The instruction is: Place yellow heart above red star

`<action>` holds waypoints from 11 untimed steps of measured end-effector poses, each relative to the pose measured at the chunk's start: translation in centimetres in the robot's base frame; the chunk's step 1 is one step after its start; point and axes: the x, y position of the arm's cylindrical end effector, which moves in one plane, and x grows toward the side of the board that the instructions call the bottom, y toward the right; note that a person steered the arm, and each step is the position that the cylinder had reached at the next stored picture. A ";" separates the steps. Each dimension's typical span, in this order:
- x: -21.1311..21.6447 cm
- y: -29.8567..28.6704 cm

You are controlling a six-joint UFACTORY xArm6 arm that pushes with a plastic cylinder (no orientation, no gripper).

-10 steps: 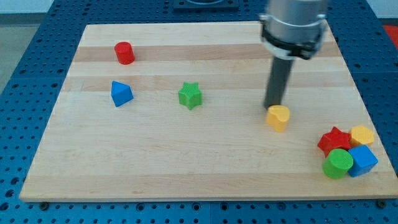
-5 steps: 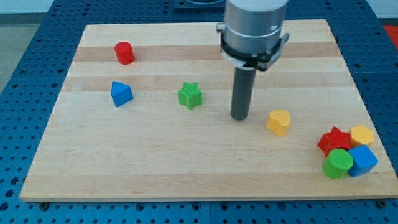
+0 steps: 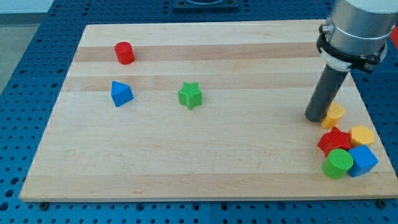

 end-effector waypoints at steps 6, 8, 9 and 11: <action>0.9 0.7; -2.5 0.2; -3.1 2.6; -1.6 6.1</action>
